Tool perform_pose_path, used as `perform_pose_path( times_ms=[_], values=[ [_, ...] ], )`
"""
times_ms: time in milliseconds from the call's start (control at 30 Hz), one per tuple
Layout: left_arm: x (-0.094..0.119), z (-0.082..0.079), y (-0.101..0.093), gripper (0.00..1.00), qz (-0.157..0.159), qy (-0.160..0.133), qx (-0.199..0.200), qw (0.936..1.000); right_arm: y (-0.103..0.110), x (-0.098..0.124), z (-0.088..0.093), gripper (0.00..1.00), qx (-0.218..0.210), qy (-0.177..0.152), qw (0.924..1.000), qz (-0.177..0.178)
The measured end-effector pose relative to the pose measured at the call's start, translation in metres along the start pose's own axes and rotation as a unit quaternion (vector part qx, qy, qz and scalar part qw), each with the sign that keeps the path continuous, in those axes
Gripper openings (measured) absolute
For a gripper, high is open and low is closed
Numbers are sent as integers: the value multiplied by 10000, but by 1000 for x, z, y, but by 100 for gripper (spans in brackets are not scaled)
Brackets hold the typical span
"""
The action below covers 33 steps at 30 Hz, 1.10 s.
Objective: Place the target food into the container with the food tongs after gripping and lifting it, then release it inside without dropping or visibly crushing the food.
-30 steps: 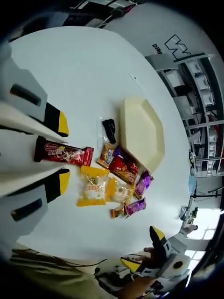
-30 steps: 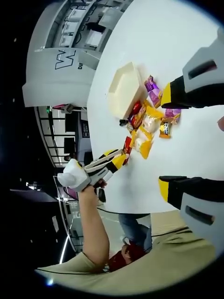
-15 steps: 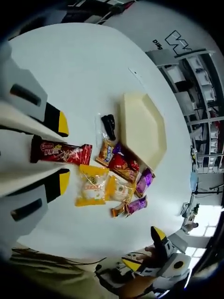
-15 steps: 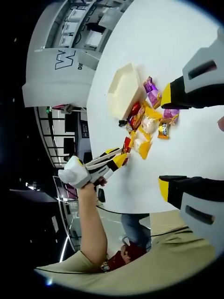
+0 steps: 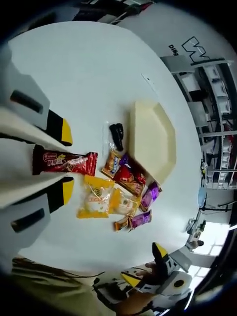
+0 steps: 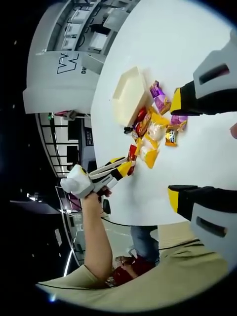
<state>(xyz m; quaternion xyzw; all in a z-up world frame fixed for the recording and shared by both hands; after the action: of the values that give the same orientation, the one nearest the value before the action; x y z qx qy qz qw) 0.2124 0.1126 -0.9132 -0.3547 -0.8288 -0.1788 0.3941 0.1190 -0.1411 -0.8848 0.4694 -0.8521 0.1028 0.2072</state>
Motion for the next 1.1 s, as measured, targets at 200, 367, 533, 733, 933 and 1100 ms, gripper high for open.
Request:
perform_pose_path(
  times_ms=[200, 367, 533, 733, 933, 1100],
  values=[
    [3, -1, 2, 22, -14, -18, 74, 10000, 0, 1, 1, 54, -16, -4, 10000, 4],
    [7, -5, 2, 22, -11, -58, 83, 9999, 0, 1, 1, 54, -40, -31, 10000, 4],
    [11, -12, 3, 22, -32, -89, 16, 10000, -1, 2, 1, 54, -66, -78, 9999, 31],
    [16, -20, 4, 22, -57, -102, -47, 9999, -3, 5, 1, 54, -103, -127, 9998, 84],
    [20, -30, 4, 22, -20, -133, -99, 9999, -9, 10, 0, 56, -195, -229, 9993, 209],
    [22, -40, 3, 22, 10, -163, -168, 9997, -14, 14, -1, 57, -276, -329, 9986, 307]
  ],
)
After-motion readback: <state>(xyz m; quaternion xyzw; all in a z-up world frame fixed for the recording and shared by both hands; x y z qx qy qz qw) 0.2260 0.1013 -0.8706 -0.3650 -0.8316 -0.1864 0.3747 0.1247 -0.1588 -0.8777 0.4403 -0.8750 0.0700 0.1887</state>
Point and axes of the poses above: the point that each gripper's makers call its tool centre point, and the gripper's own axes: x roughly backward along the fingers, y roughly to its left, z roughly out of its underside, the point moved 6 cm from there along x, roughly backward along the fingers
